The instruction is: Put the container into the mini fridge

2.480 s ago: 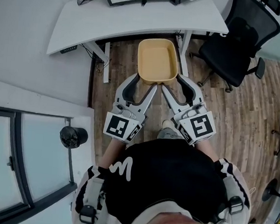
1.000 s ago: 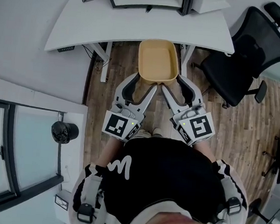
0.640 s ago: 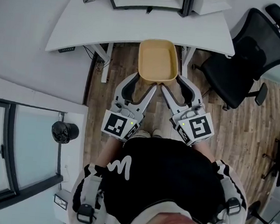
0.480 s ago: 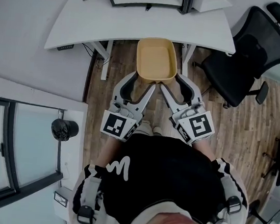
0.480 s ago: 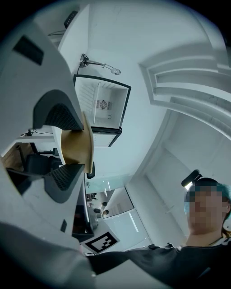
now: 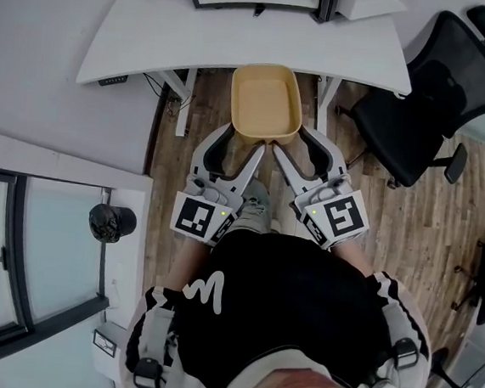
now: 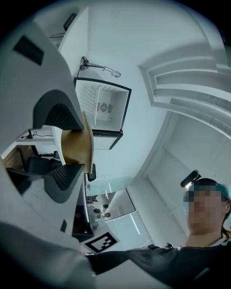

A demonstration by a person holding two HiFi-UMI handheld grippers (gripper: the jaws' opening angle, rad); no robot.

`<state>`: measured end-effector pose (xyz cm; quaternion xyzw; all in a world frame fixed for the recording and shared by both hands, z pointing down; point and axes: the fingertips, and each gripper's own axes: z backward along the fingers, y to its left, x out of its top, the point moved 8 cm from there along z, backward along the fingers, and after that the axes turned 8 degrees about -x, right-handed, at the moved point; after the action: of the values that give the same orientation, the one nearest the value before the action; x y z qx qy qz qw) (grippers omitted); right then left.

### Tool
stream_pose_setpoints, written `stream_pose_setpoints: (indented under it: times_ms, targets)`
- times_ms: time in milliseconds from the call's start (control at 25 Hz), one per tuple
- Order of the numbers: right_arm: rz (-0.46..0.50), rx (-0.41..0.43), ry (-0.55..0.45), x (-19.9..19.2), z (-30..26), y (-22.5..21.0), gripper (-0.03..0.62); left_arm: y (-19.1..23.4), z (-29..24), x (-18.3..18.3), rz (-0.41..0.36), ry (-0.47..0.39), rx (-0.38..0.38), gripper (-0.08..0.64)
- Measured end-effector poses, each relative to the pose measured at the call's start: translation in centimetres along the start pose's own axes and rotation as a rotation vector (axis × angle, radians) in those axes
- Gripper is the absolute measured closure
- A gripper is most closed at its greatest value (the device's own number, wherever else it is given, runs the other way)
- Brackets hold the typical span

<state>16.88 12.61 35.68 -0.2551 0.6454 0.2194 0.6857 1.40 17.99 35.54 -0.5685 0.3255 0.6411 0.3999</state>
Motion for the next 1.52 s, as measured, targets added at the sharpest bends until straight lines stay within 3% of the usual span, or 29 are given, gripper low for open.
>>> stream_pose_setpoints:
  times_ms: [1520]
  targets:
    - [0.022,-0.084,-0.005,1.2,-15.0,-7.7,0.383,14.2,-11.4,-1.3,0.005,-0.033,-0.090,0.322]
